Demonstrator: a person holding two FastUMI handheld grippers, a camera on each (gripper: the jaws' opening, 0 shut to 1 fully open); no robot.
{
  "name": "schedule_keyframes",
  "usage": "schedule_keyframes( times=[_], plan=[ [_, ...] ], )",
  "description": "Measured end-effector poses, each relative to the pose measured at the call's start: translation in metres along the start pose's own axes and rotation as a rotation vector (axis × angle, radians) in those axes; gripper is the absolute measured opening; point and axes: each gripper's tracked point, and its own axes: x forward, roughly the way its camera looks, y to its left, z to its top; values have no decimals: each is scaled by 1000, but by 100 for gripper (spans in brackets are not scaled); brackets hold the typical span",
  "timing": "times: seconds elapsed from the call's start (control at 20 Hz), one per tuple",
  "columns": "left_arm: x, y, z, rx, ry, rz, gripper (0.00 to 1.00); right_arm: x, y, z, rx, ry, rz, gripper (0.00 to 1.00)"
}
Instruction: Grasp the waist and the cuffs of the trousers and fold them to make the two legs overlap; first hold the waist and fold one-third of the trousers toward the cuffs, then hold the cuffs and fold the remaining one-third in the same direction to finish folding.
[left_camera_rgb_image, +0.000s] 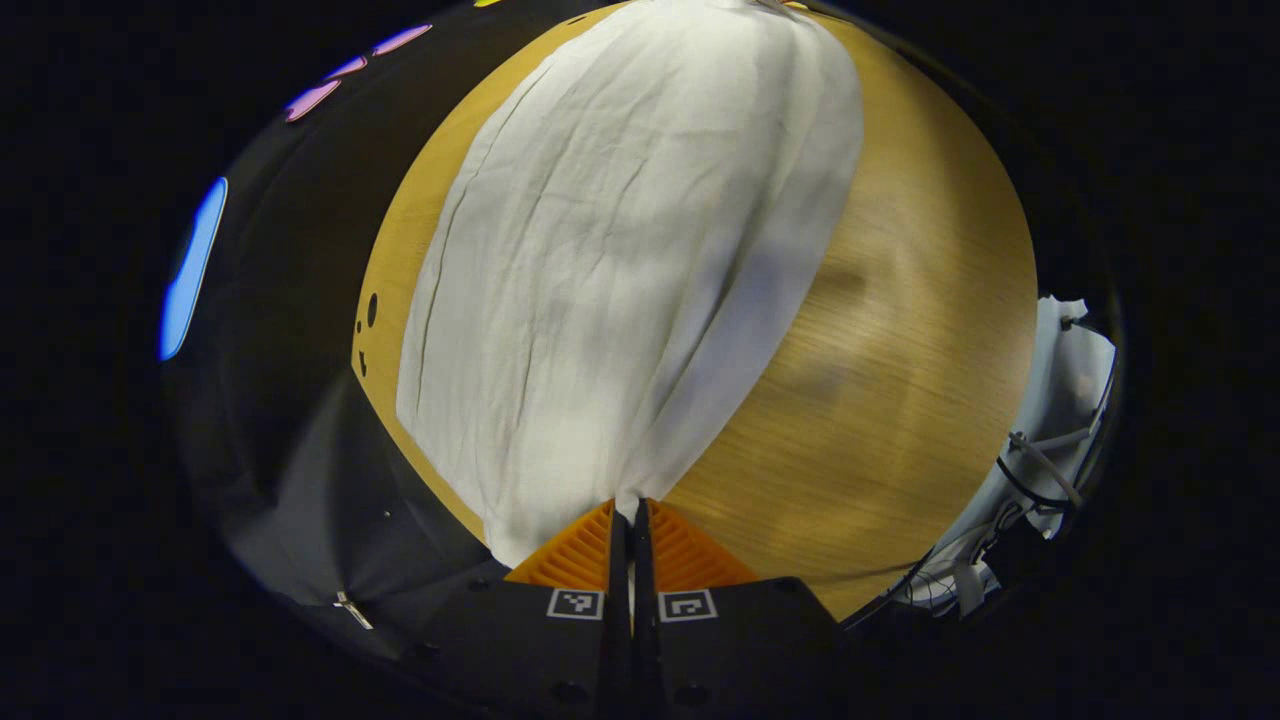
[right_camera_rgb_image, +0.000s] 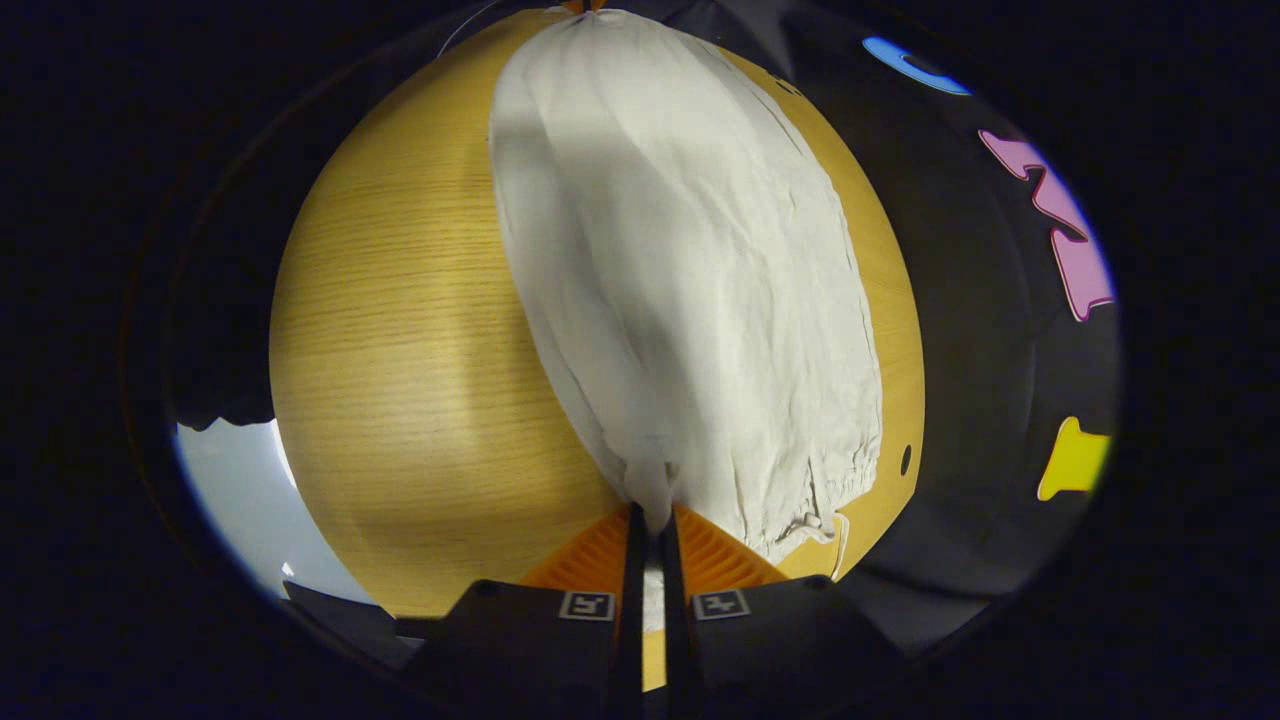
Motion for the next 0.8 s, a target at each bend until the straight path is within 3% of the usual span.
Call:
schedule_keyframes(
  times=[0.05, 0.3, 0.4, 0.45, 0.5, 0.8],
  plan=[
    [1, 1, 0, -16, 3, 5, 6, 4, 0, -1, -8, 17, -15, 11],
    [-1, 14, 6, -108, 3, 93, 6, -2, -7, 3, 223, 62, 44, 5],
    [-6, 20, 9, -171, -21, 138, 6, -12, -19, 7, 272, 39, 15, 5],
    [-8, 23, 11, -207, -31, 146, 1, -17, -27, 10, 298, 24, -4, 5],
    [-9, 29, 11, -242, -41, 156, 6, -21, -35, 11, 328, 9, -24, 5],
    [-28, 91, 26, -469, -110, 268, 6, -46, -97, 24, 545, -61, -161, 5]
  ],
)
